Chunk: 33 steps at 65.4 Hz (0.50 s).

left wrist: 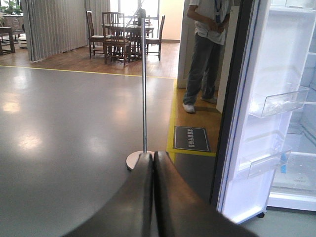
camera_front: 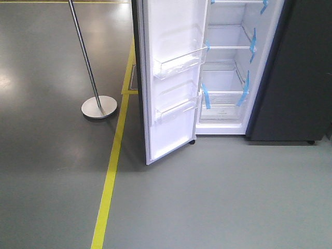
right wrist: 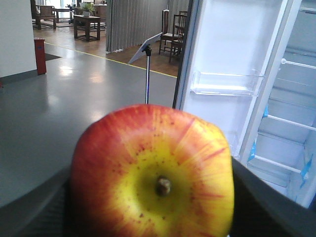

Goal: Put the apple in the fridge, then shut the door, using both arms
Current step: 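Approach the open refrigerator door with the apple held, then drive closer to the refrigerator shelves, apple in right gripper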

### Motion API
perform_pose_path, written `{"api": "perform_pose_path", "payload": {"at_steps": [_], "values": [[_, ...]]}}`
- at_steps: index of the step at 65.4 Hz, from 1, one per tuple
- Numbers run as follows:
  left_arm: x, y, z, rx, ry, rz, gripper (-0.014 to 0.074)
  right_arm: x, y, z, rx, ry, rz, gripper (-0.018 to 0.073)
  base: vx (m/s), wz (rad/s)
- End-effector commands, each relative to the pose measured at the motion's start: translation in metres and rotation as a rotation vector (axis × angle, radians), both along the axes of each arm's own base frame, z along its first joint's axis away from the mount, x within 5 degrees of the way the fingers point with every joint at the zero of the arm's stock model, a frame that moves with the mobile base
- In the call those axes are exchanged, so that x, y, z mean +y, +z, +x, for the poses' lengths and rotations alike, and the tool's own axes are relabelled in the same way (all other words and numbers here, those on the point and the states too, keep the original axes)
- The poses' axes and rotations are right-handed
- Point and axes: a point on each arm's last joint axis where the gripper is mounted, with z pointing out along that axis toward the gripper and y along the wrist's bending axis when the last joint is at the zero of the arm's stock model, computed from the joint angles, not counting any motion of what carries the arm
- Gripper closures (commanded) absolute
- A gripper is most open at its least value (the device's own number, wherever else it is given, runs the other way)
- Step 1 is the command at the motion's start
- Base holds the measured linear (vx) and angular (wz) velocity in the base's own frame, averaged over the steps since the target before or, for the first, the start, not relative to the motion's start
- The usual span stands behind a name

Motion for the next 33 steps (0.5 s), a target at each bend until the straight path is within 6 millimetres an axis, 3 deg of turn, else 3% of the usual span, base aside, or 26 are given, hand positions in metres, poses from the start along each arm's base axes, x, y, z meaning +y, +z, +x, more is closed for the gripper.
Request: {"api": "perform_pose_path", "payload": {"at_steps": [1, 33], "values": [[-0.0008, 0.0130, -0.0019, -0.104, -0.006, 0.000, 0.0603, -0.0006, 0.0114, -0.0008, -0.085, -0.012, 0.040, 0.0336, 0.12, -0.03], [-0.0008, 0.0130, -0.0019, -0.104, -0.006, 0.000, 0.0603, -0.0006, 0.0114, -0.0008, -0.085, -0.012, 0.040, 0.0336, 0.12, -0.03]]}}
